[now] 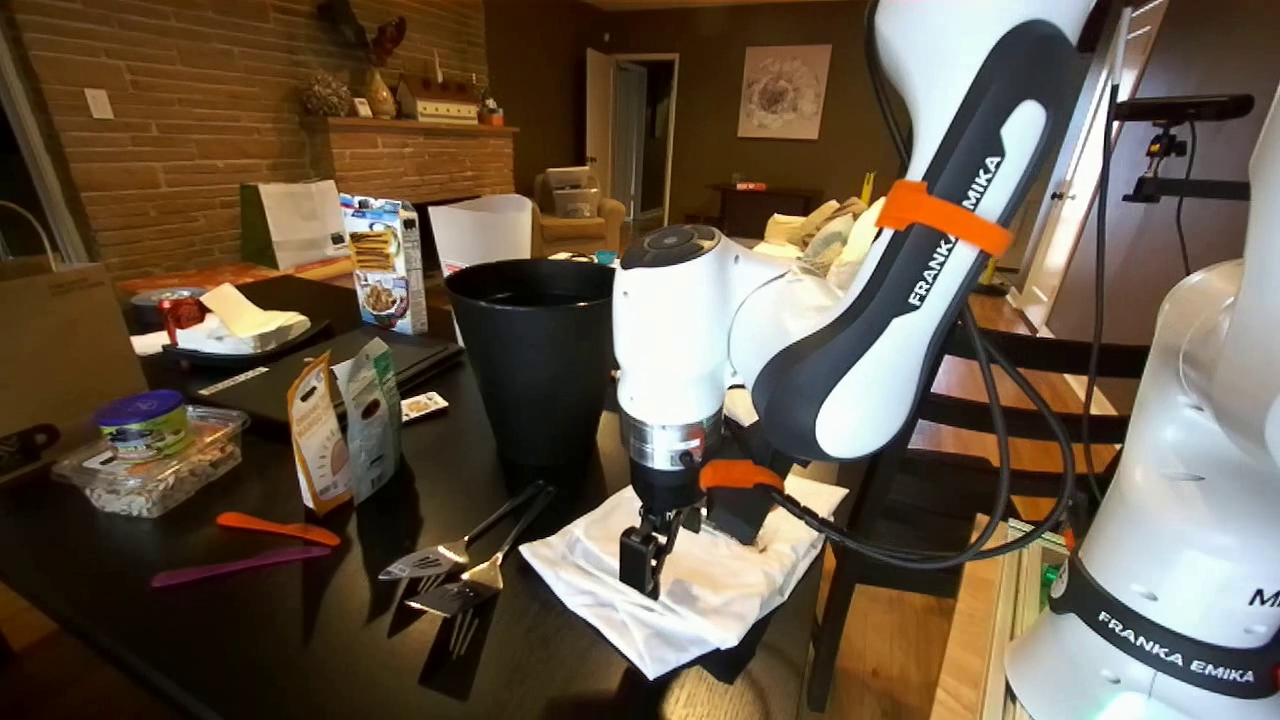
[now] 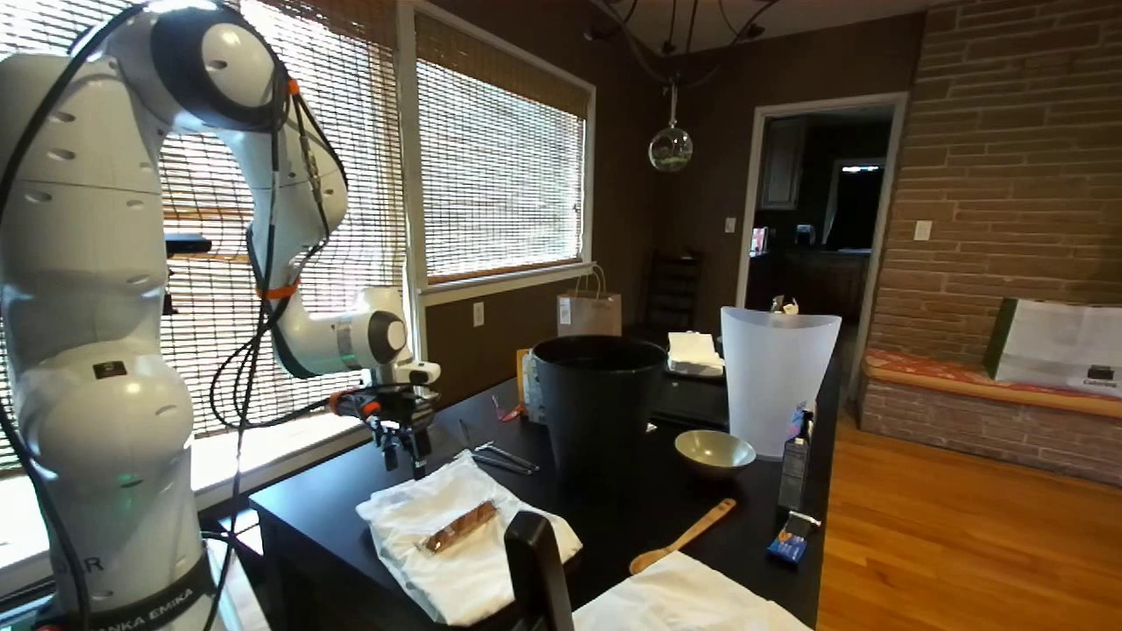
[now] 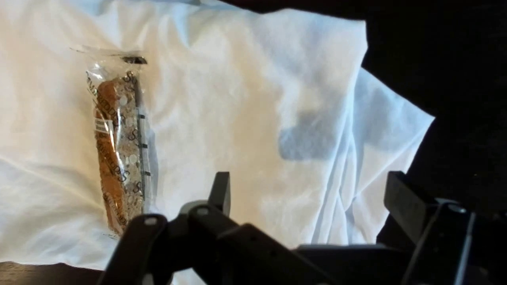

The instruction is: Fold the package on the towel with the same towel

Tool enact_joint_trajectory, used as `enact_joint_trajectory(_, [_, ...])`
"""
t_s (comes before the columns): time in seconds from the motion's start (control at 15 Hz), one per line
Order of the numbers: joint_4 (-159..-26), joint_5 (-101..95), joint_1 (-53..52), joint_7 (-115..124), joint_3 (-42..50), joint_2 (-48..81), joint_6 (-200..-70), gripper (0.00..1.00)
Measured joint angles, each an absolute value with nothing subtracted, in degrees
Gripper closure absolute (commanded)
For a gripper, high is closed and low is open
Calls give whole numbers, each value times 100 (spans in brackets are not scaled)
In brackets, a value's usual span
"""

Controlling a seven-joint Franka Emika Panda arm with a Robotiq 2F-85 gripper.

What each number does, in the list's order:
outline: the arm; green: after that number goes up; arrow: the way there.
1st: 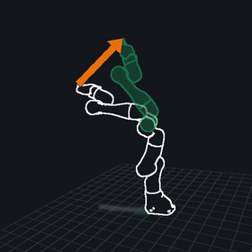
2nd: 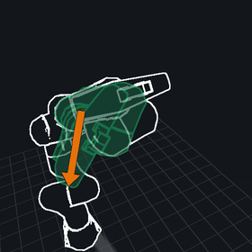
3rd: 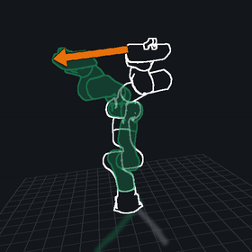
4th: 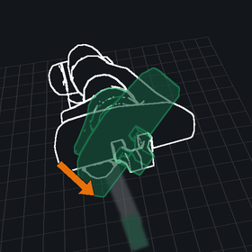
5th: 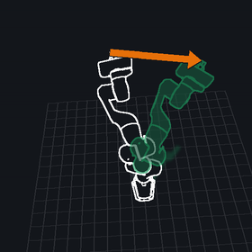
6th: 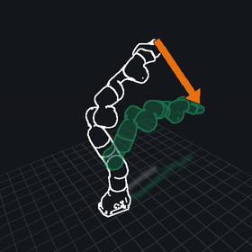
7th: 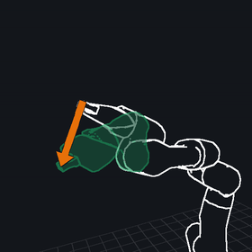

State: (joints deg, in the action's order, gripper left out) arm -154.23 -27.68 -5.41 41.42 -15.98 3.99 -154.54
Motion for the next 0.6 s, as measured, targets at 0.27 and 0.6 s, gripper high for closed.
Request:
enact_joint_trajectory(0.27, [-15142,-3230,-597,4741,-1589,822,-15511,0])
enact_joint_trajectory(0.6, [-14803,-3708,-725,5368,-1438,1287,-15512,0])
